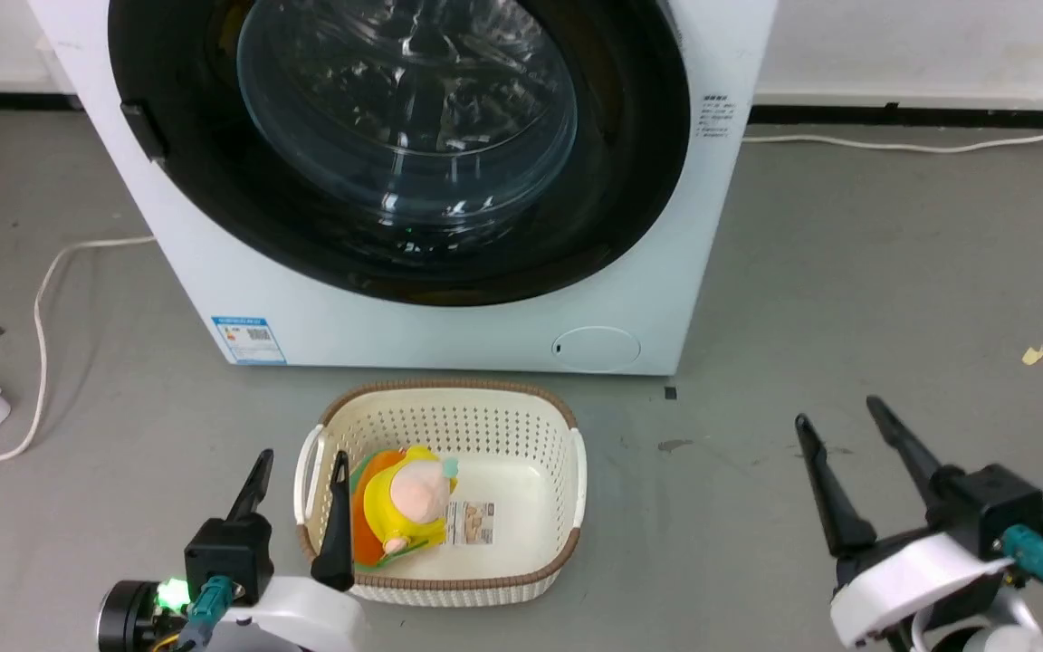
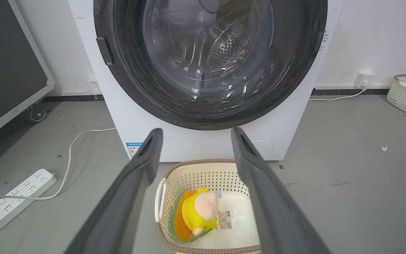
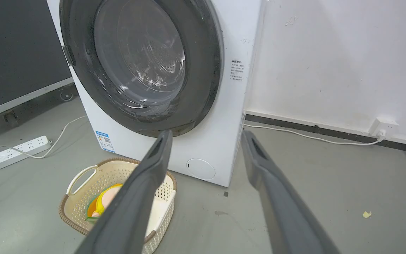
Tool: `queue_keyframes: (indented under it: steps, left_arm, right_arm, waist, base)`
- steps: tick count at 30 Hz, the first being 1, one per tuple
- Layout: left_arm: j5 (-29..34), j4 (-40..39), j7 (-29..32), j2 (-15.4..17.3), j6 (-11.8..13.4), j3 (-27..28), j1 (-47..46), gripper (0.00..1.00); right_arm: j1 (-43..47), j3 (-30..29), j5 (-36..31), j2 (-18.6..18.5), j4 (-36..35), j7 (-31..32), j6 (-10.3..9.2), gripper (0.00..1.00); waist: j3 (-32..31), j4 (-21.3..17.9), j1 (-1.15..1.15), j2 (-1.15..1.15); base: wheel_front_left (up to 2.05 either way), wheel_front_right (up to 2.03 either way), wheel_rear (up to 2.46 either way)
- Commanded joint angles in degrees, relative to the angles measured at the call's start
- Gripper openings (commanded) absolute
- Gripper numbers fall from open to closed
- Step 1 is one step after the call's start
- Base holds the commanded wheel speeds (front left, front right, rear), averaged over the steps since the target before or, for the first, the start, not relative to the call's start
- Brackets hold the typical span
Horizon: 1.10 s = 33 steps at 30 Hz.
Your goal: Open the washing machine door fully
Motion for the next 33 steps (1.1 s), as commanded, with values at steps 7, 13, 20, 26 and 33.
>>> queue_keyframes:
  steps: [7, 13, 20, 26, 33]
  left_arm:
    - [-1.06, -0.8, -1.34, 0.03, 0.79, -0.94, -2.36, 1.0]
    - [-1.31, -1.54, -2.06, 0.03, 1.2, -1.62, -3.52, 1.0]
    - [-1.8, -2.12, -2.9, 0.03, 1.73, -2.59, -4.75, 1.0]
    - [-2.38, -2.22, -3.61, 0.04, 2.15, -3.69, -5.85, 1.0]
    - [-2.99, -2.3, -4.45, 0.04, 2.6, -4.67, -7.25, 1.0]
  right_arm:
    - [-5.72, 0.48, 3.08, -2.71, 0.12, -1.1, -0.02, 1.0]
    - [-11.04, 0.91, 6.43, -4.35, 0.67, -0.04, -0.02, 1.0]
    - [-17.39, -0.17, 12.33, -4.78, 2.34, 1.98, -0.02, 0.0]
    - [-22.95, -1.76, 18.14, -4.68, 4.83, 4.06, -0.03, 0.0]
    - [-30.43, -4.35, 24.89, -4.54, 9.58, 7.11, -0.03, 0.0]
  waist:
    - [2.64, 1.13, 0.0, 0.0]
    - [4.98, 1.98, 0.0, 0.0]
    - [7.46, 3.16, 0.0, 0.0]
    - [9.36, 4.27, 0.0, 0.0]
    - [11.39, 5.49, 0.0, 0.0]
  base:
    - [0.0, 0.0, 0.0]
    - [0.0, 0.0, 0.0]
    - [0.0, 0.0, 0.0]
    - [0.0, 0.0, 0.0]
    - [0.0, 0.0, 0.0]
